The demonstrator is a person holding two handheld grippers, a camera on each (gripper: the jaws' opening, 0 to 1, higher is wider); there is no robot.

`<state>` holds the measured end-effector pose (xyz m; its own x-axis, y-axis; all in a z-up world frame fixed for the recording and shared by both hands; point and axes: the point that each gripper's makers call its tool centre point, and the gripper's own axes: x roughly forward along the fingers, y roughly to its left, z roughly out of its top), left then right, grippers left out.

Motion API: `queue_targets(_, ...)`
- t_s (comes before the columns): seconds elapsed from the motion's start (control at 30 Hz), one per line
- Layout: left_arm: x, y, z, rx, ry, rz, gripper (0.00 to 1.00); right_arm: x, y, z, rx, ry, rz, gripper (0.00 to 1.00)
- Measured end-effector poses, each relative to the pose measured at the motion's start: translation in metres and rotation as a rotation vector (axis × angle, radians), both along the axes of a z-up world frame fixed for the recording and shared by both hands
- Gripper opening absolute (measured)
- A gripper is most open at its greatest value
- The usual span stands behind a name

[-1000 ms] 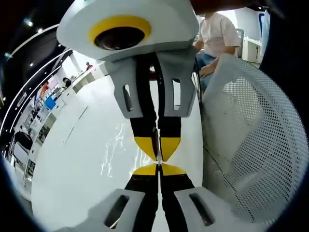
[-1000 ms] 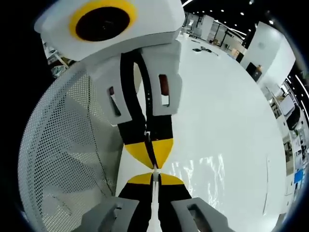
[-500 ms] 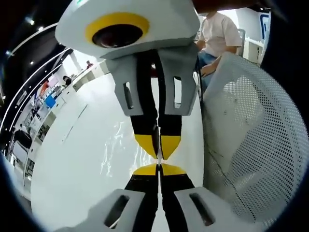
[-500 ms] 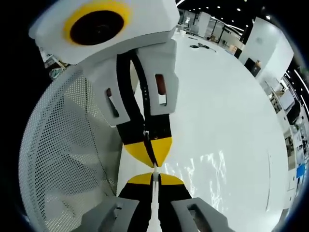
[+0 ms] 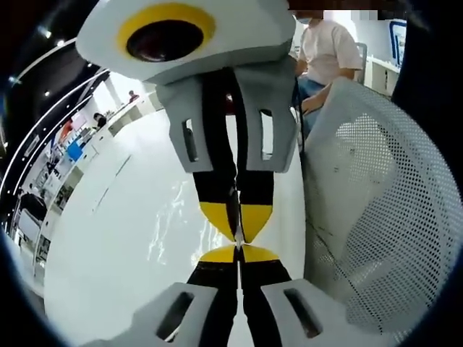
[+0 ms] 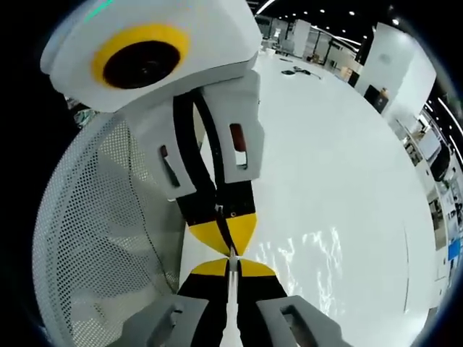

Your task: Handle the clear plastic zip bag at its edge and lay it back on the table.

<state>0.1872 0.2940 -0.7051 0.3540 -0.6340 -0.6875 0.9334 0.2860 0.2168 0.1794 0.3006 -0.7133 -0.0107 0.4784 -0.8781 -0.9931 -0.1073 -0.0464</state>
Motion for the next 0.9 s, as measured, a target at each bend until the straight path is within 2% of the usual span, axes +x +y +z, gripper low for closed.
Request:
queue_targets(0.17, -0.002, 0.003, -0.004, 0.023, -0.007, -0.007, 0.00, 0.000, -0.011, -0.005, -0.038, -0.010, 0.013, 0.00)
queue_targets(0.27, -0.003, 0.004, -0.004, 0.011, 0.009, 0.004, 0.00, -0.001, -0.013, -0.004, -0.030, 0.003, -0.002, 0.00)
queue_targets(0.43, -0.004, 0.005, -0.006, 0.027, 0.005, -0.013, 0.00, -0.002, -0.011, -0.003, -0.029, 0.004, -0.005, 0.00)
queue_targets(0.5, -0.004, 0.006, -0.008, 0.051, -0.028, -0.040, 0.00, -0.002, -0.010, -0.002, -0.027, 0.005, -0.006, 0.00)
queue_targets(0.6, -0.006, 0.004, -0.009, 0.038, -0.006, -0.034, 0.00, -0.005, -0.008, -0.001, -0.020, 0.011, -0.004, 0.00)
queue_targets(0.7, -0.006, 0.001, -0.008, 0.026, 0.001, -0.028, 0.05, -0.006, -0.004, 0.001, -0.014, 0.012, -0.005, 0.00)
queue_targets(0.9, -0.006, -0.003, -0.008, 0.026, -0.003, -0.034, 0.02, -0.009, 0.000, 0.001, -0.010, 0.013, -0.002, 0.00)
